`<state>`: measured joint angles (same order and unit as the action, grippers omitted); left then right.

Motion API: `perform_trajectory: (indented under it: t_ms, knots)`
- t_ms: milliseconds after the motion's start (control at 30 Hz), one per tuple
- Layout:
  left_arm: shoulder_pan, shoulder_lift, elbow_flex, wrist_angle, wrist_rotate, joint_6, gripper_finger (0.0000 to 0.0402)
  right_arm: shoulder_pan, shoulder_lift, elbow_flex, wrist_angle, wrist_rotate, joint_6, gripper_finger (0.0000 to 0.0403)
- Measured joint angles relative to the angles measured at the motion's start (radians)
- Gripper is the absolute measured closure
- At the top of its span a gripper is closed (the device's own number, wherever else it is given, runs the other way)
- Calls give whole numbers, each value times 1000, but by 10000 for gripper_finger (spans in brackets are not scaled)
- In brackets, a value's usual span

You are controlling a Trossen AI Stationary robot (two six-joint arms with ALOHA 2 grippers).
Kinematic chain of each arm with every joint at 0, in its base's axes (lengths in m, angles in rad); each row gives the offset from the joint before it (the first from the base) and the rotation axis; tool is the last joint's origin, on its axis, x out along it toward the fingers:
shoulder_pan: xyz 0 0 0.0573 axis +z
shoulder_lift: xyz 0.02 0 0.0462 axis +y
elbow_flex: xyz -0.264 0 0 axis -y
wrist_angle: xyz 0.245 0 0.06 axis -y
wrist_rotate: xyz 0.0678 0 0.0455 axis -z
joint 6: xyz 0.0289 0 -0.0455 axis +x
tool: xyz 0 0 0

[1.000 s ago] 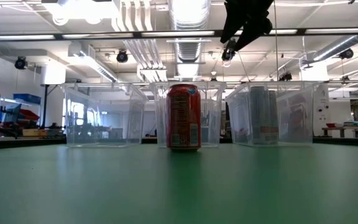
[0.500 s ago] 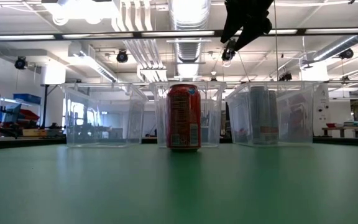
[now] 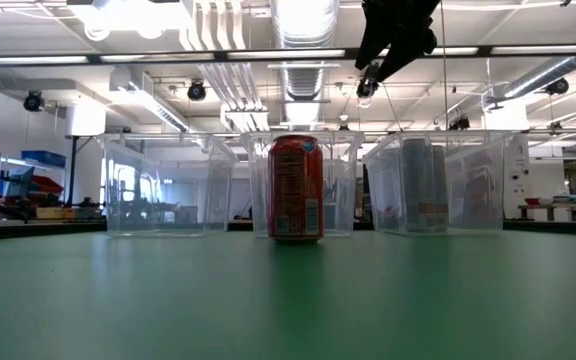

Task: Sort soda cans
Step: Put the white soda can into the top right transparent bin

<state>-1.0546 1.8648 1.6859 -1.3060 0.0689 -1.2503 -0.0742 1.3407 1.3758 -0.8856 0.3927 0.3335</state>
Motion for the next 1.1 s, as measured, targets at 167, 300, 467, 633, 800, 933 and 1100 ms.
perform_trajectory:
  t_ms: [167, 300, 467, 633, 800, 933, 1100]
  knots:
    - [15, -2, 62, -23, -10, -17, 163, 0, 0, 0, -2, 0, -56, 28]
    - [45, -9, 157, -15, -122, -17, 163, -3, -3, 3, -13, -1, -118, 28]
    - [152, -9, 216, -29, -196, 49, 163, -3, -7, 7, -55, -8, -174, 28]
    - [312, -9, 245, -85, -221, 251, 163, -1, -42, 11, -164, -10, -224, 28]
    - [451, -8, 248, -111, -216, 486, 163, 25, -103, -2, -209, -119, -186, 28]
    - [598, -6, 226, -79, -164, 634, 163, 102, -149, -50, -212, -155, -103, 28]
    - [792, -2, 213, -37, -154, 736, 163, 249, -209, -115, -228, -104, 36, 28]
